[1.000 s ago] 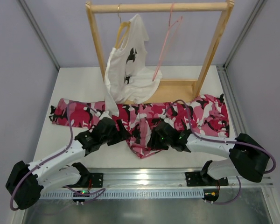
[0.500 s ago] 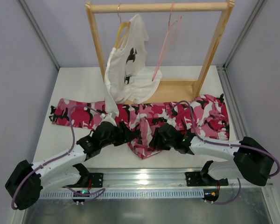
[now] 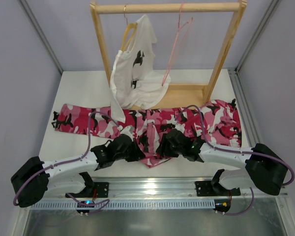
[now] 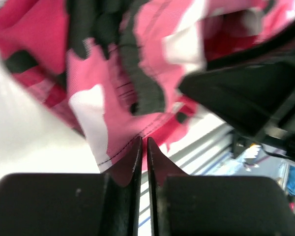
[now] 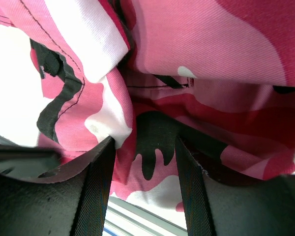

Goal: Place the trousers on the hanger
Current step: Fold the trousers

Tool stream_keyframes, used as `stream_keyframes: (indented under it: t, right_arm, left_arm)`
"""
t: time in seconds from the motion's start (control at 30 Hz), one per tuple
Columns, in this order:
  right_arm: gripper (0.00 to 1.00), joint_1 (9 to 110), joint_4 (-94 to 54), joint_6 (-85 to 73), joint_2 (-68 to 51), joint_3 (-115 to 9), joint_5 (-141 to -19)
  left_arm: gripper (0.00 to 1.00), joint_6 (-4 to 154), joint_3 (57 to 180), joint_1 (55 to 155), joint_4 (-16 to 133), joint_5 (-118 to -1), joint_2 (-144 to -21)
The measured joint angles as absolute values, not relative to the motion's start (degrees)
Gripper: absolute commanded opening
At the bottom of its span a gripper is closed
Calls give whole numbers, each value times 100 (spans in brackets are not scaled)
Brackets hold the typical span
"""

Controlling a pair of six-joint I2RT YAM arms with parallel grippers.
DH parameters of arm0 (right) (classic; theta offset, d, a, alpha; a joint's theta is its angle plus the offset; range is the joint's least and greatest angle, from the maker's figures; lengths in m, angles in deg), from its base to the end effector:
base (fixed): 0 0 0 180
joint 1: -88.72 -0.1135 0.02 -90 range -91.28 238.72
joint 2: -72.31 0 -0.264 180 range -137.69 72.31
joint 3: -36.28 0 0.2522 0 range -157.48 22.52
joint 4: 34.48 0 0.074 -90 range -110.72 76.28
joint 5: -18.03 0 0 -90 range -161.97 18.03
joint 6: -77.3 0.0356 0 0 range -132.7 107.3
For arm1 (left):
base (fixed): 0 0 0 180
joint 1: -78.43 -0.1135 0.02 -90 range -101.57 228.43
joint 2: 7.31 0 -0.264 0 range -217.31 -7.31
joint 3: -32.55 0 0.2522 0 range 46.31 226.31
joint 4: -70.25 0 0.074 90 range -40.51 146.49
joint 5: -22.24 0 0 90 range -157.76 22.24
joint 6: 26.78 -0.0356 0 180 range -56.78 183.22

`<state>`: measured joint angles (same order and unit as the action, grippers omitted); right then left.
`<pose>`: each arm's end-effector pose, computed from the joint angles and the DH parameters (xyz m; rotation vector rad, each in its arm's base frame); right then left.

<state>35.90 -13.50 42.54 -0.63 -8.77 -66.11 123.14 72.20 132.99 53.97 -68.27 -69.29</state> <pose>0.1464 0.1870 0.1655 0.1029 2.5511 0.6984 0.1249 -0.1749 0.1823 -0.1207 2.4658 -0.9930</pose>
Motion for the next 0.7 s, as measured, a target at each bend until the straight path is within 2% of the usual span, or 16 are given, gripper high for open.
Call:
stream_keyframes:
  t: [0.07,0.13,0.17,0.23,0.27,0.33,0.4,0.53,0.7]
  right_arm:
    - [55,3590,-1374,4256,-61,-877,-6613]
    - [55,3590,-1393,4256,-61,-877,-6617]
    - [55,3590,-1400,4256,-61,-877,-6617]
    - [55,3590,-1426,4256,-61,-877,-6619]
    - [55,3590,-1441,4259,-61,-877,-6617]
    - [55,3590,-1485,4276,-61,-871,-6624]
    - [54,3590,-1562,4300,-61,-842,-6645]
    - [54,3590,-1642,4320,-74,-796,-6696]
    - [54,3590,-1686,4337,-68,-755,-6705]
  left_arm:
    - [5,12351,7220,13312,5235,-6902,-7084]
    - [12,12419,7220,13315,5097,-6972,-7268]
    - [26,12445,7220,13315,5056,-6996,-7316]
    - [41,12507,7220,13317,5021,-7048,-7316]
    - [53,12539,7220,13317,5041,-7074,-7281]
    - [58,12631,7174,13317,5159,-7144,-7119]
    - [69,12730,7067,13317,5366,-7264,-6883]
    - [78,13079,6715,13317,5889,-7511,-6413]
    - [81,13492,6639,13317,6162,-7651,-6533]
